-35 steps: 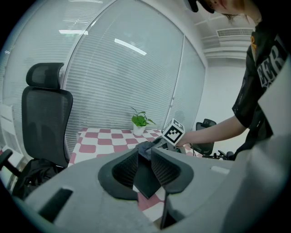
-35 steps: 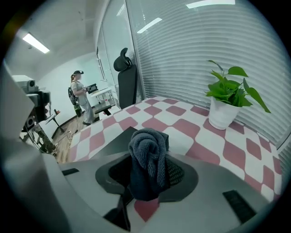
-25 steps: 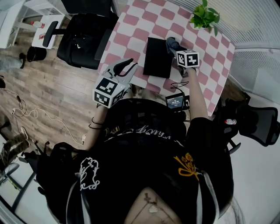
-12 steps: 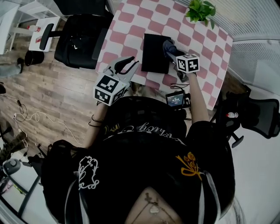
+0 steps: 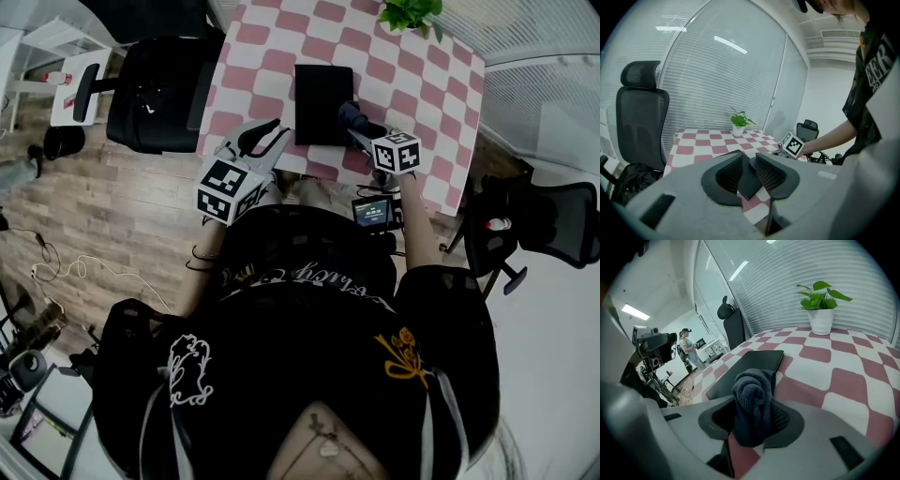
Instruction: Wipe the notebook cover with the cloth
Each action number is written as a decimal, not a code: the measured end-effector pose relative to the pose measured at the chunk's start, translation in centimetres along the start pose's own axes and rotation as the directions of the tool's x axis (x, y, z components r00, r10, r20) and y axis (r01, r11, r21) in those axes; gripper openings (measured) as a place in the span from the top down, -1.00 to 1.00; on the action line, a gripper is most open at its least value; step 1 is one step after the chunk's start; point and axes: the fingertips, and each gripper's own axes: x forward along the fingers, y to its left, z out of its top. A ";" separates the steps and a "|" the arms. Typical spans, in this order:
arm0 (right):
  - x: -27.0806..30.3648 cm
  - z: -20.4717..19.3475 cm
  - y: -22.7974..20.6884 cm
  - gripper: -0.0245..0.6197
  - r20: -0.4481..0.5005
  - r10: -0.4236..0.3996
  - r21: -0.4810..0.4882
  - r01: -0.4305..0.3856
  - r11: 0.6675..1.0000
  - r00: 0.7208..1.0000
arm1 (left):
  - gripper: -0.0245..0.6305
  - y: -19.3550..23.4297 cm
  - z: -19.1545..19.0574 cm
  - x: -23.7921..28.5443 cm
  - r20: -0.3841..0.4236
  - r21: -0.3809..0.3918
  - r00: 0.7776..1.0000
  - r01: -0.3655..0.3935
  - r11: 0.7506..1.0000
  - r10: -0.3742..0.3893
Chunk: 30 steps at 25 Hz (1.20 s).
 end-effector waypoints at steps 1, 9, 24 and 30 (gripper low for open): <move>-0.1 -0.3 0.2 0.51 0.005 -0.005 0.002 0.005 1.000 1.000 | 0.67 0.0 -0.1 0.0 0.000 -0.001 1.000 0.004 1.000 -0.004; -0.7 -1.9 0.5 0.51 0.029 -0.086 0.044 0.085 0.995 0.996 | 0.67 -0.7 -0.9 -0.6 -0.002 0.016 0.999 0.045 0.999 -0.045; -3.1 -0.5 2.8 0.51 0.164 -0.273 0.175 0.245 0.954 0.948 | 0.67 -0.8 -2.1 -6.1 0.008 0.050 0.994 0.109 0.993 -0.110; -5.3 2.3 6.2 0.51 0.242 -0.264 0.176 0.225 0.958 0.934 | 0.67 -0.8 -3.9 -7.7 0.002 0.037 0.994 0.105 0.994 -0.105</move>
